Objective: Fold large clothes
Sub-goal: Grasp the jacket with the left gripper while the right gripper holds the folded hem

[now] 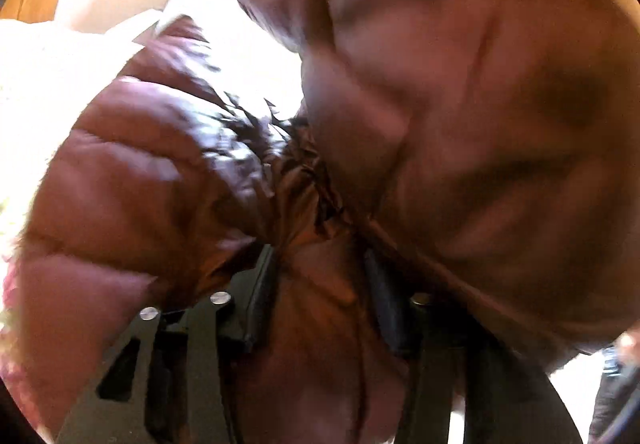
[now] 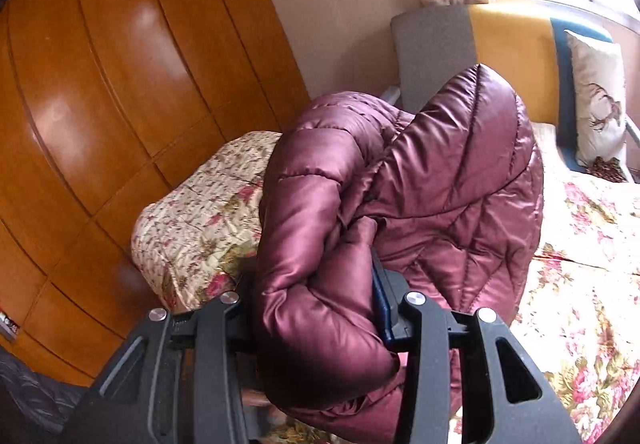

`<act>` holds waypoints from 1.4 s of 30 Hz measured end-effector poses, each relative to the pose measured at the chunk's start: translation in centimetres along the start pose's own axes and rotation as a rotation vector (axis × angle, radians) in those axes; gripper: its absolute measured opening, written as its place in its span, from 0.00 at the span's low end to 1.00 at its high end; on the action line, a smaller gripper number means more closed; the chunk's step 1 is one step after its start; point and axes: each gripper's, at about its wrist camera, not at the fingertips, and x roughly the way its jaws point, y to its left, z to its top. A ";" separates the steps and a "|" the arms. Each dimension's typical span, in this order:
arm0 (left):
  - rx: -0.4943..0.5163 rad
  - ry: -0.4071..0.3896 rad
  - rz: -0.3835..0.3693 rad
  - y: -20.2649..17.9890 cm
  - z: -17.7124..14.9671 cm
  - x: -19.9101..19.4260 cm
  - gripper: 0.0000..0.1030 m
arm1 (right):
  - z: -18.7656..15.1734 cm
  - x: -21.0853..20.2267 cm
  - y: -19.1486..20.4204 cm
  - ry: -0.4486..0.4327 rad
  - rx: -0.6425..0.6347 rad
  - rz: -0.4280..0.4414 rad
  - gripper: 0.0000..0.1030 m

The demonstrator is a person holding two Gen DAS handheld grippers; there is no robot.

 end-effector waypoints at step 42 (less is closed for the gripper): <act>0.192 0.246 0.220 -3.6 4.4 9.4 0.42 | -3.8 -4.1 -10.2 -0.176 0.334 -0.060 0.38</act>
